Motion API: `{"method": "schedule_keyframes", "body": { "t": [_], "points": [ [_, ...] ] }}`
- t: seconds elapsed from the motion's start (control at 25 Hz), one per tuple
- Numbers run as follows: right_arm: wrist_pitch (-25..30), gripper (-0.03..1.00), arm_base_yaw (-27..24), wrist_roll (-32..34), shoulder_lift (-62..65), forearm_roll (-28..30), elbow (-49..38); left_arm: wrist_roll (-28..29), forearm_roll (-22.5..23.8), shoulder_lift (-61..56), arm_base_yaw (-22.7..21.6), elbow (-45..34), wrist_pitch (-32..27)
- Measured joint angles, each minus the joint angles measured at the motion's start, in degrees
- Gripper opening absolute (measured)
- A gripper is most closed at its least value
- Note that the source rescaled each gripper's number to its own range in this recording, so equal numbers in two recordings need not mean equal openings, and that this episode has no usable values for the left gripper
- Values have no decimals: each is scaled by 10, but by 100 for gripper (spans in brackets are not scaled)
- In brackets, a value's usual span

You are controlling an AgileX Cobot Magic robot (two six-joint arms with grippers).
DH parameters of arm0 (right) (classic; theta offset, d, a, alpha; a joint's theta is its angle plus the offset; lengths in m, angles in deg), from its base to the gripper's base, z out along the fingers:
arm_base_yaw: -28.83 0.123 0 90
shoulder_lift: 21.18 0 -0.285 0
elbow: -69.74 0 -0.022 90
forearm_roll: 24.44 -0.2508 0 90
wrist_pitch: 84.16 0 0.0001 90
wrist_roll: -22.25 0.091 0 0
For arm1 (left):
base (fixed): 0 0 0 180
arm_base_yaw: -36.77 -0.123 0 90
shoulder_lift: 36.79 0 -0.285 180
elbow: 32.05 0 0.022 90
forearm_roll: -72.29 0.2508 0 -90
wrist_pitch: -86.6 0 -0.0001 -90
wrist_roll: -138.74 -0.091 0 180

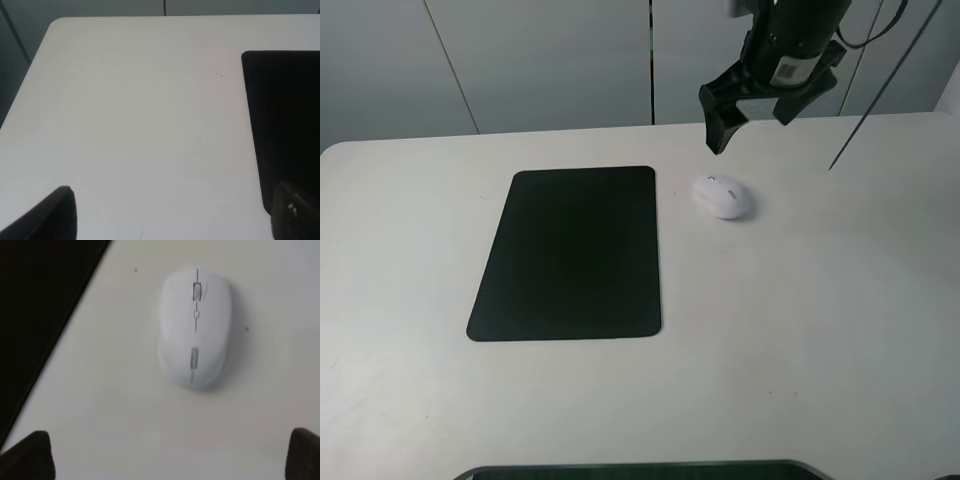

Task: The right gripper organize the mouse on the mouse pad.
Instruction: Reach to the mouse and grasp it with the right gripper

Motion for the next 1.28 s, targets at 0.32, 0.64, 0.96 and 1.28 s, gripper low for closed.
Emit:
{"method": "schedule_keyframes", "body": {
  "t": [0.32,0.64,0.96,1.28],
  "points": [
    [-11,100,0,11,-85,9,54,0,0,0,0,0,1],
    [8,100,1,13,-152,30,93,0,0,0,0,0,2],
    [16,100,2,15,-203,43,126,0,0,0,0,0,2],
    [17,100,3,15,-239,57,135,0,0,0,0,0,2]
  ]
}}
